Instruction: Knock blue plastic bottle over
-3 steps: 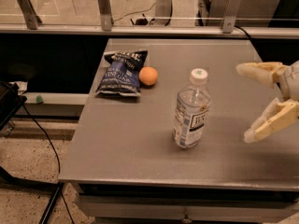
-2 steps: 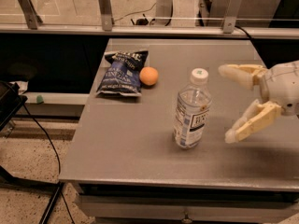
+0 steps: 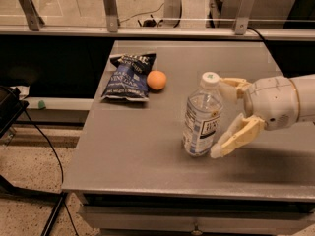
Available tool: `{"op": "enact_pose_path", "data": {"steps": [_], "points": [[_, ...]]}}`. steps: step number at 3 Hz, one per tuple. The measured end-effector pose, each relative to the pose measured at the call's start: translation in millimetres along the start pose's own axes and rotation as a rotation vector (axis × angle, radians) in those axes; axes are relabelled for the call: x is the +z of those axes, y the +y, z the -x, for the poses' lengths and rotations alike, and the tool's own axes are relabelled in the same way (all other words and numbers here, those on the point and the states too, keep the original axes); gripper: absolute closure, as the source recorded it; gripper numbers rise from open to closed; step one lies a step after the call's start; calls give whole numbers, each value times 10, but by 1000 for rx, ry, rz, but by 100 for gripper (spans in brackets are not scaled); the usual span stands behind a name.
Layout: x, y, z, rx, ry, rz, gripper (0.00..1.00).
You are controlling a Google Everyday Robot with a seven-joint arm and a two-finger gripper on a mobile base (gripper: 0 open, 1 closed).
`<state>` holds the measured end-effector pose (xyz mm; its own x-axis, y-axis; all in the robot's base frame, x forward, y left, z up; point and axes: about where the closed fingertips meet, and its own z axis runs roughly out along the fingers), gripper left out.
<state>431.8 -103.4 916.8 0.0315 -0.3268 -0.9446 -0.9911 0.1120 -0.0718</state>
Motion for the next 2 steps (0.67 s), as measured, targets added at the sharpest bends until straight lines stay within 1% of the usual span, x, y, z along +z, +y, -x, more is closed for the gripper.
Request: {"op": "enact_pose_path", "data": {"steps": [1,2], "points": [[170,47,45,7,-44,31,18],[333,79,153,4,-67,56,49]]}}
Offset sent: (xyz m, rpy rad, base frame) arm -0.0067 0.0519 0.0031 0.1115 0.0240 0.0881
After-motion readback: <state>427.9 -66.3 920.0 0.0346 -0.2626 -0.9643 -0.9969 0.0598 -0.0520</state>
